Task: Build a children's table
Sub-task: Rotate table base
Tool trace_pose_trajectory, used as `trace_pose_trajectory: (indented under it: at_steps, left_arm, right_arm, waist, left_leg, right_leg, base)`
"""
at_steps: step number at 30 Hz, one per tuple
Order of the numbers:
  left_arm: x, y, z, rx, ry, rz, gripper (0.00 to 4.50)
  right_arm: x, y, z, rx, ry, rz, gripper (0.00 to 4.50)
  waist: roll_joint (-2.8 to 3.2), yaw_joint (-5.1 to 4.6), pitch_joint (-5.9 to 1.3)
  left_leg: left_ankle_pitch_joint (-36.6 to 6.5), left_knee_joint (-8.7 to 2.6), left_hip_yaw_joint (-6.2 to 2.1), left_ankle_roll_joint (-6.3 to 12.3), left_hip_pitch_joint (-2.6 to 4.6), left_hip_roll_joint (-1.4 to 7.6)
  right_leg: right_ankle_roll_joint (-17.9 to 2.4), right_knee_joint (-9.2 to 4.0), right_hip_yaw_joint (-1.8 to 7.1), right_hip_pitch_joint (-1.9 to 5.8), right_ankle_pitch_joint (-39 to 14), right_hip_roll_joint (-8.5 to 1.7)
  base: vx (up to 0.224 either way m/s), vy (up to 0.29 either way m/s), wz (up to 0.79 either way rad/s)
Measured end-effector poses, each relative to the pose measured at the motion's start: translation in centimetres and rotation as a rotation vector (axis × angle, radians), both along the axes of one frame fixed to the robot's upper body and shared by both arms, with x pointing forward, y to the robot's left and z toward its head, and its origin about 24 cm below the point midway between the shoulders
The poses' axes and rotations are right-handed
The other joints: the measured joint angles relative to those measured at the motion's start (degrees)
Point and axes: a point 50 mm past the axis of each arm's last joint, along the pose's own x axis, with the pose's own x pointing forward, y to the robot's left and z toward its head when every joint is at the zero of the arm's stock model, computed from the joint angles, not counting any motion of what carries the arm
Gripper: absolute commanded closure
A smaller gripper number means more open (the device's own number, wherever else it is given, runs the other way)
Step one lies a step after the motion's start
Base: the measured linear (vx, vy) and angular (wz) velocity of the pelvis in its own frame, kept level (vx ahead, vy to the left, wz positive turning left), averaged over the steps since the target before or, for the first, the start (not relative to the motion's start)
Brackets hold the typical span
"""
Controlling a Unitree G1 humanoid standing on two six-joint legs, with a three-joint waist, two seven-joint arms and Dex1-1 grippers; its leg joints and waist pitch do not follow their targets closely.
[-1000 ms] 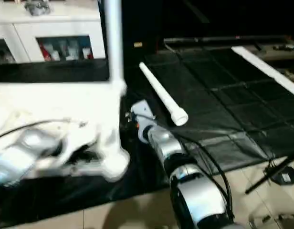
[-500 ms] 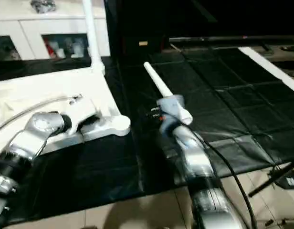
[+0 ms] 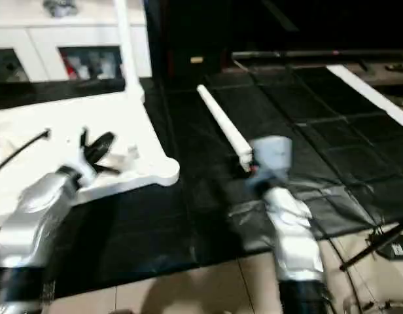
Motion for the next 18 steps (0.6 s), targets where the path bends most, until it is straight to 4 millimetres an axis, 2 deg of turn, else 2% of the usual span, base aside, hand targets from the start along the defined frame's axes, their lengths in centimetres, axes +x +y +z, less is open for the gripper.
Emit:
trace_pose_trajectory:
  at_steps: [6,11,13,15,18]
  left_arm:
    - [-1.4,-0.8,-0.6,-0.038,0.018,0.061,4.47]
    - [-0.9,-1.7,-0.4,0.092,0.013,0.029,4.47]
    - [-0.8,-2.1,-0.3,0.040,0.027,0.016,4.47]
    - [-0.9,-2.7,-0.5,-0.029,0.038,-0.012,4.17]
    - [-1.2,-2.8,-1.0,-0.062,0.062,-0.001,4.07]
  right_arm:
    - [-1.2,-0.1,-1.3,-0.002,0.076,0.000,0.00]
    - [-1.2,0.3,-0.8,0.018,0.085,0.011,0.00]
    - [-1.2,0.2,-0.8,0.039,0.088,0.003,0.00]
    - [-1.2,0.2,-0.8,0.044,0.086,0.007,0.00]
    - [-1.4,-0.1,-0.9,0.050,0.077,0.001,0.00]
  waist:
    - [-0.20,-0.27,0.02]
    - [-0.21,-0.17,0.03]
    - [-0.19,-0.19,0.01]
    - [-0.20,-0.18,0.01]
    - [-0.20,-0.21,0.01]
  left_leg:
    - [-0.02,-0.06,0.00,0.06,-0.17,-0.05]
    - [-0.02,-0.16,-0.05,0.06,-0.20,-0.04]
    - [-0.02,-0.17,-0.04,0.06,-0.21,-0.06]
    - [-0.06,-0.17,-0.04,0.11,-0.25,-0.06]
    - [-0.09,-0.25,-0.02,0.15,-0.34,-0.04]
  right_leg:
    - [0.16,-0.51,0.03,0.08,0.10,0.02]
    - [0.20,-0.48,0.02,0.04,0.12,0.06]
    - [0.20,-0.50,0.03,0.04,0.12,0.05]
    - [0.20,-0.51,0.04,0.04,0.12,0.04]
    - [0.20,-0.48,0.04,-0.02,0.12,0.08]
  base:
    - [0.000,0.000,0.00]
    - [0.000,0.000,0.00]
    - [0.000,0.000,0.00]
    - [0.000,0.000,0.00]
    - [0.000,0.000,0.00]
